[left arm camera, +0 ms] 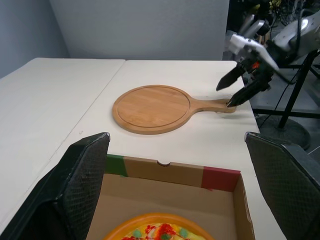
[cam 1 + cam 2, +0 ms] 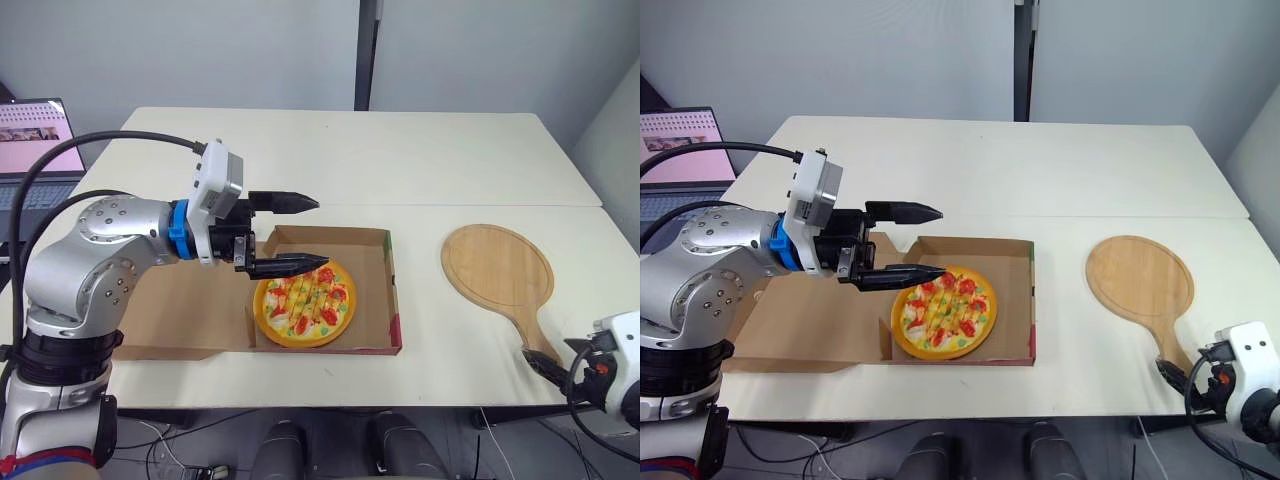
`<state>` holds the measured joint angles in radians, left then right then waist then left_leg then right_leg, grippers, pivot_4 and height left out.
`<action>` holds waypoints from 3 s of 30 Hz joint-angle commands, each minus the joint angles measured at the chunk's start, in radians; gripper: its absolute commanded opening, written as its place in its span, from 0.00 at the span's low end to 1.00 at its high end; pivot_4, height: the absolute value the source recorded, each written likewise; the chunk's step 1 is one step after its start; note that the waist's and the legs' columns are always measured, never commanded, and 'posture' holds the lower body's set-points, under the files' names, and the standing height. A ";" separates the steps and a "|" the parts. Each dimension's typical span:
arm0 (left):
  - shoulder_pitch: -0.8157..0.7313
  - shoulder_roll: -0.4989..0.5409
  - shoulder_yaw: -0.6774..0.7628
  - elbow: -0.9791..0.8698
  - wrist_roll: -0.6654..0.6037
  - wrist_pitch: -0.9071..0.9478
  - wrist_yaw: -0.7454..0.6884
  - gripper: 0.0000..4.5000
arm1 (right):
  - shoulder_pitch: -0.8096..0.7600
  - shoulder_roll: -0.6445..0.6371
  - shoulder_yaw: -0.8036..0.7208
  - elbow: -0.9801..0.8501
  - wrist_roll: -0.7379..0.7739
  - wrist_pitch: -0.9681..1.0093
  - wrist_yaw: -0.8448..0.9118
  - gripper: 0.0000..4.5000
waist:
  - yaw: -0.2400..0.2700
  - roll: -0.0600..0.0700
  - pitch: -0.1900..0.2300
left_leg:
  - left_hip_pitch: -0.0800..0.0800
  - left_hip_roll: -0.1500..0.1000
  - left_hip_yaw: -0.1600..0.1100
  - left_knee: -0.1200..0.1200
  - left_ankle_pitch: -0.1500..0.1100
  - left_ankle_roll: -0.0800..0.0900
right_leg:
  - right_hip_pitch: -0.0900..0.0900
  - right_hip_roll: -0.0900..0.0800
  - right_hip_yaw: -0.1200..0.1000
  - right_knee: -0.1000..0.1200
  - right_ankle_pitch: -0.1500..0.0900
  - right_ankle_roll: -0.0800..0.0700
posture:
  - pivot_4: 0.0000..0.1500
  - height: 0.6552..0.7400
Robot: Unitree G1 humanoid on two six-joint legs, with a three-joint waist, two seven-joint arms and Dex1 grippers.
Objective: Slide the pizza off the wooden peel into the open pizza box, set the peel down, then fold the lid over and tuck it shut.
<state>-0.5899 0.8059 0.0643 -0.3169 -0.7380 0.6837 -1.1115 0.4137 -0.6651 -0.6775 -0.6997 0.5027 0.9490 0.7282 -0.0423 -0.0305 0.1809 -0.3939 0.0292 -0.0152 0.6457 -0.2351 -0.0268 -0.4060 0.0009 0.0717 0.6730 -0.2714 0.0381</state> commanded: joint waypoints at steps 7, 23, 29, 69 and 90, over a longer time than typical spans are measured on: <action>0.198 0.019 0.227 -0.035 -0.058 0.071 0.168 1.00 | -0.460 -0.198 0.312 0.056 -0.008 -0.273 0.106 1.00 | -0.024 -0.002 0.001 | 0.003 0.000 0.000 0.000 0.000 0.000 | 0.001 0.000 0.001 0.002 0.000 0.000 | 1.00 1.00; 0.859 -0.236 0.923 -0.010 -1.001 0.272 1.050 1.00 | -1.138 -0.097 0.841 0.334 -0.009 -0.297 0.360 1.00 | -0.003 -0.004 0.000 | -0.001 0.002 -0.009 0.000 0.000 0.000 | 0.000 -0.019 -0.003 0.001 0.001 -0.006 | 1.00 1.00; 1.134 -0.327 0.931 -0.069 -1.161 0.191 1.162 1.00 | -1.196 -0.046 0.874 0.373 -0.004 -0.305 0.400 1.00 | 0.011 -0.007 -0.002 | 0.000 0.000 -0.010 0.000 0.000 0.000 | 0.000 -0.020 -0.004 0.000 0.000 -0.008 | 1.00 1.00; 1.006 -0.441 0.733 0.105 -1.075 -0.075 1.218 0.05 | -1.251 -0.009 0.917 0.405 -0.028 -0.308 0.475 1.00 | 0.011 -0.010 -0.003 | -0.001 0.000 -0.006 -0.001 0.000 0.000 | 0.000 -0.010 -0.007 -0.002 -0.005 -0.016 | 1.00 1.00; 0.980 -0.246 0.785 0.107 -1.054 -0.006 1.138 0.00 | -1.305 0.079 0.999 0.938 -0.449 -0.654 0.183 0.64 | 0.010 -0.009 -0.003 | -0.005 0.000 -0.006 -0.003 0.000 0.000 | 0.000 -0.011 -0.007 -0.010 -0.002 -0.017 | 1.00 1.00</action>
<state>0.3984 0.5294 0.8139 -0.2081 -1.7851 0.6695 0.0540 -0.8509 -0.5897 0.3175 0.1562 0.1270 0.3872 0.9574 -0.0325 -0.0393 0.1784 -0.3983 0.0288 -0.0204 0.6429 -0.2352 -0.0271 -0.4068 -0.0095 0.0650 0.6628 -0.2731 0.0210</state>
